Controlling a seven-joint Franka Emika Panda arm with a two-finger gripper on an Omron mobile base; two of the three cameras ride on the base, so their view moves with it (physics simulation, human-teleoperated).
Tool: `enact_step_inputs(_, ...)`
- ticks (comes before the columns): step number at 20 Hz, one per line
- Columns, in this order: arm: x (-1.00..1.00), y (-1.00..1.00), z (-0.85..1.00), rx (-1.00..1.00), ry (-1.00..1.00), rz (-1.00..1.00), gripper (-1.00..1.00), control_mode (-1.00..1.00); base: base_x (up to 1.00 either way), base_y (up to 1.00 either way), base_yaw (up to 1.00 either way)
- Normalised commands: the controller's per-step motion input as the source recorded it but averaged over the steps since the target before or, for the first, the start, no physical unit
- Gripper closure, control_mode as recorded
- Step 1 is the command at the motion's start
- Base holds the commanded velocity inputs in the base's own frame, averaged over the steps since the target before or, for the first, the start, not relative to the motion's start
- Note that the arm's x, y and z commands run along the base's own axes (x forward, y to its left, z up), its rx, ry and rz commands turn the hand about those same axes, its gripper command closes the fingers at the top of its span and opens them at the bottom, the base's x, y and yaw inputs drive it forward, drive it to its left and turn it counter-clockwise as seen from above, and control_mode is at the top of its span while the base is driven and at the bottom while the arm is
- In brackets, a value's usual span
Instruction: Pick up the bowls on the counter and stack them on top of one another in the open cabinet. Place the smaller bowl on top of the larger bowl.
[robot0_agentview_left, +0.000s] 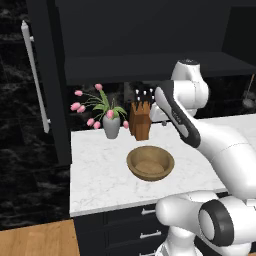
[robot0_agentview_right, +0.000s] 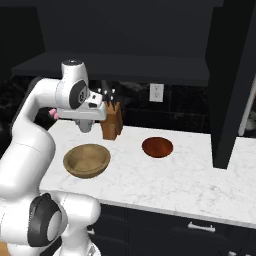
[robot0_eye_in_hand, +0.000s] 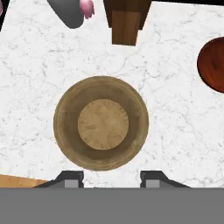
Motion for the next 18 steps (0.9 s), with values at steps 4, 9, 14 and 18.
enact_step_inputs(4, -0.11, -0.49, -0.09, 0.07, -0.05, 0.00, -1.00, -1.00, 0.00, 0.00, 0.00)
enact_step_inputs(9, -0.38, -1.00, -0.36, 0.20, -0.04, -0.21, -1.00, -1.00, 0.00, 0.00, 0.00)
enact_step_inputs(14, -0.04, -1.00, -0.44, 0.12, 0.00, -0.42, -1.00, -1.00, 0.00, 0.00, 0.00)
enact_step_inputs(18, 0.16, -1.00, -0.42, 0.09, 0.00, -0.45, -1.00, -1.00, 0.00, 0.00, 0.00)
